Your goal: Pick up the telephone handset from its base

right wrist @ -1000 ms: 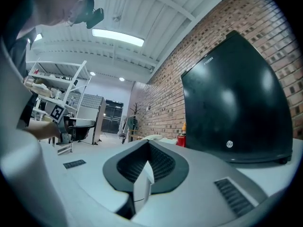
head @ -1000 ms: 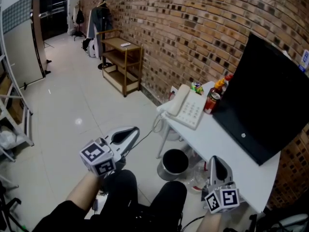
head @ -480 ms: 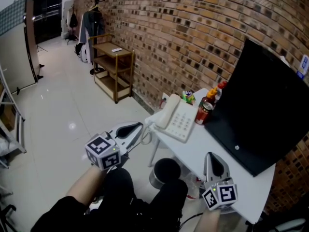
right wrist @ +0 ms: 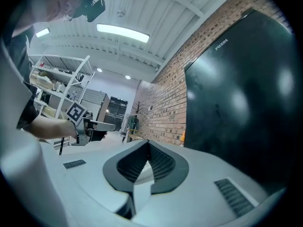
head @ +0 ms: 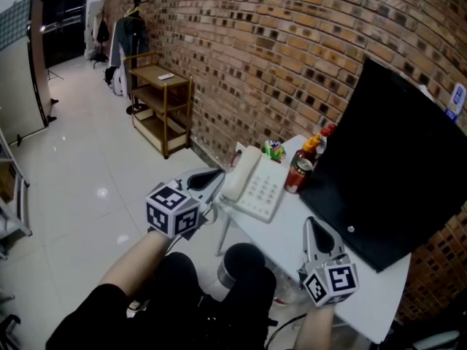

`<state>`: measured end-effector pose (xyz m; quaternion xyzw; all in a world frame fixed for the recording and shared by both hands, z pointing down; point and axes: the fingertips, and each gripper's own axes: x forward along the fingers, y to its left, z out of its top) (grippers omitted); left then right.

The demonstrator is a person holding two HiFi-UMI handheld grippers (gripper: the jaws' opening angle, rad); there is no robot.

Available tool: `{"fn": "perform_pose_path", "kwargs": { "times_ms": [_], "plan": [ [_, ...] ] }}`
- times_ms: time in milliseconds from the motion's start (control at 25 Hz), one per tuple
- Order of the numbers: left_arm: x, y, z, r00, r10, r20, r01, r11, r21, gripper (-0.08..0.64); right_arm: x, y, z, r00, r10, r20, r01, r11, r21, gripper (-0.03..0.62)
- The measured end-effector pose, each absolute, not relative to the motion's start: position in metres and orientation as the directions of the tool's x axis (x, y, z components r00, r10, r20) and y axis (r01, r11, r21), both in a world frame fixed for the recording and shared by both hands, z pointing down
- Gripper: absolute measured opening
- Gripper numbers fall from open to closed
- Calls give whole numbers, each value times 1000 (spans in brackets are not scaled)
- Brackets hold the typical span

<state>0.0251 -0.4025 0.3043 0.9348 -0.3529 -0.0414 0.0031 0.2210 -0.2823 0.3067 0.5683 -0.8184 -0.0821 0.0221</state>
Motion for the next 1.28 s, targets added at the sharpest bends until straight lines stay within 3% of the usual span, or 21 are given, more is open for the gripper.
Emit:
{"fn": "perform_pose_path", "kwargs": {
  "times_ms": [320,360,440,520,640,960,1280],
  "plan": [
    [48,-442,308,721,-693,-4,-693,-721,4,25,222,-313,314,-333,-943,-26,-929,323,182,9],
    [50,-451,313,707,-707,25,-707,-707,18,42,221,-315,315,-333,-943,-24,-929,323,179,9],
    [55,-470,325,688,-719,101,-726,-684,73,183,218,-319,320,-346,-938,-17,-925,338,176,9],
    [65,-483,333,687,-707,171,-727,-675,130,253,216,-322,323,-352,-936,-6,-921,345,180,9],
    [84,-493,338,685,-685,248,-724,-679,122,299,215,-323,326,-362,-932,-5,-917,355,182,9],
    [116,-512,366,591,-693,412,-715,-687,-129,299,221,-317,330,-329,-944,3,-925,323,199,9],
    [119,-522,377,594,-658,463,-724,-688,-49,299,222,-319,331,-314,-949,14,-931,310,193,9]
  ]
}}
